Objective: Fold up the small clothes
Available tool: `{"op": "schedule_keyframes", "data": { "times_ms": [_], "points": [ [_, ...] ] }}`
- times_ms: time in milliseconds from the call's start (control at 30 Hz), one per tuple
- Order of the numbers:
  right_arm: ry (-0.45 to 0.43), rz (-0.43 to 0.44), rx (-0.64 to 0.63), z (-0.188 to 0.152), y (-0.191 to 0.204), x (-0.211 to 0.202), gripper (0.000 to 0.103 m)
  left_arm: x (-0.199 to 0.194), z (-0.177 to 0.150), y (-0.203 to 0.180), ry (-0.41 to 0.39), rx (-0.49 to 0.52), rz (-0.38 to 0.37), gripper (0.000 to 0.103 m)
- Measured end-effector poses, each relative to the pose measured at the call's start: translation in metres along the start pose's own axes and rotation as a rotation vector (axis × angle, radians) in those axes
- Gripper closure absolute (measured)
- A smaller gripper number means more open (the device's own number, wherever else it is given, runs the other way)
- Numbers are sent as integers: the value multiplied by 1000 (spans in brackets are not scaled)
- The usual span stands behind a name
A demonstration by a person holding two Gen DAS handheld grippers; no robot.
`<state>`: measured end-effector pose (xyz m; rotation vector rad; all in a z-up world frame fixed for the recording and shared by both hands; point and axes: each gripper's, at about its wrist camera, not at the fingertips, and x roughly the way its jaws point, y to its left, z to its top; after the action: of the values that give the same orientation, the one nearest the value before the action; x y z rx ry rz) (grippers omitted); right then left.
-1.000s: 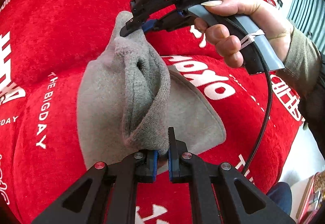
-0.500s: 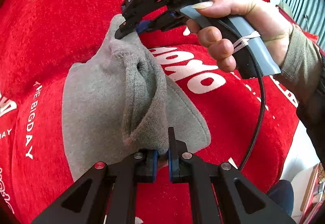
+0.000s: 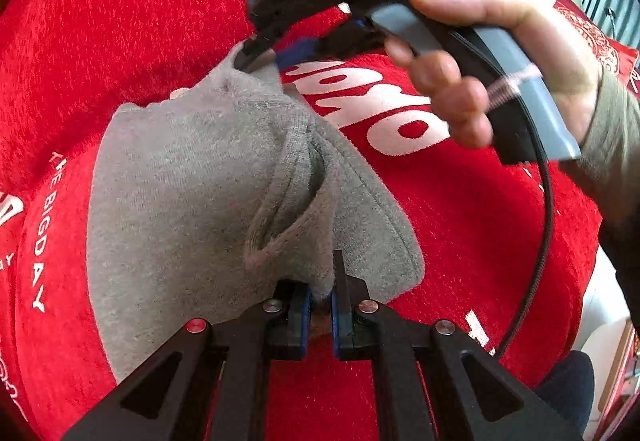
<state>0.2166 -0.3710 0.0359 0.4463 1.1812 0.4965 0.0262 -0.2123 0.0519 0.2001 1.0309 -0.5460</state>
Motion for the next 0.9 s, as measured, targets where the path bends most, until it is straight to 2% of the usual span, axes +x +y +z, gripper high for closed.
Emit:
{"op": "schedule_keyframes", "data": {
  "times_ms": [33,100,167,233,267,300,333,400,433,500,600,767,900],
  "points": [
    [-9,-11,-5,-4,-1,-1,24,0,0,0,1,-3,-3,95],
    [-20,-1,-6,-9,1,0,23,2,1,2,4,-11,-12,95],
    [-23,48,10,-13,0,0,30,3,2,3,6,-25,-18,95],
    [-16,16,16,-14,0,7,30,4,2,2,6,-26,-15,95],
    [-6,-15,32,-15,-2,14,35,4,2,2,6,-25,-13,95],
    [2,-25,45,-14,-4,20,49,4,2,2,6,-25,-11,95],
    [9,-44,42,-14,-3,25,75,3,2,2,4,-26,-10,95],
    [-12,-81,5,-13,0,22,85,-5,5,0,-8,-28,-12,95],
    [-36,-88,-30,-13,6,16,94,-10,6,-1,-20,-25,-13,95],
    [-73,-83,-77,-11,15,2,94,-22,11,-6,-54,-8,-12,95],
    [-103,-83,-90,-6,16,-10,94,-21,16,-12,-53,4,-17,95],
    [-58,-128,-41,-8,-6,9,94,5,9,-14,8,-15,-31,95],
    [-66,-120,-21,-13,-16,15,94,7,7,-14,7,-29,-59,95]
  ]
}}
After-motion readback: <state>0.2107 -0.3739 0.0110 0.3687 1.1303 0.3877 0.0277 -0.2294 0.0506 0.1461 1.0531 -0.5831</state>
